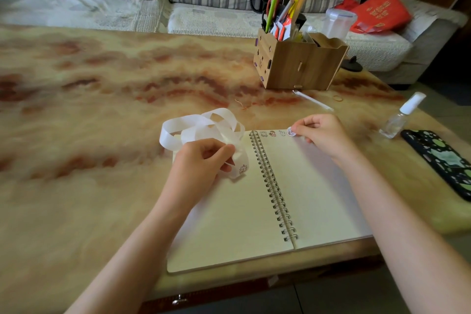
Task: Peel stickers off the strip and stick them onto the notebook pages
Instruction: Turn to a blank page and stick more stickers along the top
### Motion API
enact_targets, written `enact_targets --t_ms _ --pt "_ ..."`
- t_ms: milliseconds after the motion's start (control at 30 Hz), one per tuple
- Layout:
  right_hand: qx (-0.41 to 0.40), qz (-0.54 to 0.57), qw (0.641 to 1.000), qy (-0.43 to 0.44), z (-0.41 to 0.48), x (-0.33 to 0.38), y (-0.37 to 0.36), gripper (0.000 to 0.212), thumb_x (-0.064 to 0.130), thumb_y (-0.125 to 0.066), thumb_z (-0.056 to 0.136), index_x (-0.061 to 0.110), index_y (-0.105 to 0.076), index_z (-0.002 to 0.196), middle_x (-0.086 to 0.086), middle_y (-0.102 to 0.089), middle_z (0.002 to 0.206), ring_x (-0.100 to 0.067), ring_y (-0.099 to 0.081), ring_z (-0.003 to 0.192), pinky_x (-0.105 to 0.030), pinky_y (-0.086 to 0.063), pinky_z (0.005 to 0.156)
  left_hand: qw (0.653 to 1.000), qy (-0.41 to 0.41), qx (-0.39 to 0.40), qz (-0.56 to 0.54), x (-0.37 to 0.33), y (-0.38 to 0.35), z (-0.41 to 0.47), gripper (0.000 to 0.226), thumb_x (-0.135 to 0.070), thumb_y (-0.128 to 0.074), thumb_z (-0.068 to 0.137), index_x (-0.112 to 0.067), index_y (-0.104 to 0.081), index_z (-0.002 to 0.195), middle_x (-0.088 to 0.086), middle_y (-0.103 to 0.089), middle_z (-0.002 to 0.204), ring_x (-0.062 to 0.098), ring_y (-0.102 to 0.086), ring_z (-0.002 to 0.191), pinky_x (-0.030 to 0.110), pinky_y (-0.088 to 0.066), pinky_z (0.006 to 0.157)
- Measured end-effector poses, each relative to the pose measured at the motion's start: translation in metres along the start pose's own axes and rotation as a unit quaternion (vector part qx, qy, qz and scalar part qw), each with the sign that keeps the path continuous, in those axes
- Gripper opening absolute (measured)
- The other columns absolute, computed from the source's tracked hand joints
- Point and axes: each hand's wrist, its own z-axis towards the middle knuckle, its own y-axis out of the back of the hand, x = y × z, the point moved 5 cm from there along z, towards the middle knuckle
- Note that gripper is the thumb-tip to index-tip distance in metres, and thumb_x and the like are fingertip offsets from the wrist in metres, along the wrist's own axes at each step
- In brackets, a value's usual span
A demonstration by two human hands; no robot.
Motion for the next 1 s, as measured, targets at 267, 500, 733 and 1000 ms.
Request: enact_targets --t_ms 267,500,733,1000 --pt "-0.008 -0.012 1.0 0.011 0.0025 -0.0022 -0.0014 0.017 0.008 -0.07 0.082 0.019 -0.066 0.07 0.002 -0.067 0.071 -0.012 -0.05 0.061 -0.023 -0.041 0.061 1.0 -0.001 0.001 0.001 0.0008 0.0002 0.0003 0.023 -0.023 -0.06 0.089 -0.019 -0.069 0.069 -0.004 -0.071 0.064 0.012 -0.054 0.062 0.029 -0.04 0.066" --pt "-0.012 -0.022 1.0 0.014 0.0049 -0.0049 -0.002 0.015 0.009 -0.069 0.082 0.019 -0.066 0.07 0.001 -0.067 0.073 -0.01 -0.05 0.059 -0.025 -0.042 0.061 1.0 -0.002 -0.002 0.009 0.0 0.0003 0.0002 0.023 -0.024 -0.06 0.09 -0.018 -0.069 0.07 -0.007 -0.069 0.061 0.003 -0.049 0.051 0.026 -0.04 0.064" --pt "-0.022 -0.033 0.999 0.014 0.0078 -0.0071 -0.0035 0.017 0.009 -0.07 0.079 0.02 -0.066 0.068 -0.006 -0.069 0.077 -0.01 -0.051 0.059 -0.028 -0.042 0.063 1.0 -0.002 -0.003 0.01 0.0005 0.0003 0.0007 0.022 -0.024 -0.06 0.089 -0.015 -0.07 0.072 -0.008 -0.069 0.059 0.001 -0.048 0.049 0.026 -0.039 0.063" --pt "-0.048 -0.075 0.996 0.032 0.0075 -0.0085 -0.0045 0.012 0.012 -0.073 0.077 0.019 -0.066 0.071 0.004 -0.058 0.067 -0.007 -0.048 0.06 -0.027 -0.041 0.063 1.0 -0.001 -0.002 0.008 0.0004 -0.0002 0.0005 0.022 -0.023 -0.06 0.09 -0.013 -0.07 0.073 -0.007 -0.069 0.058 0.0 -0.049 0.048 0.026 -0.038 0.06"
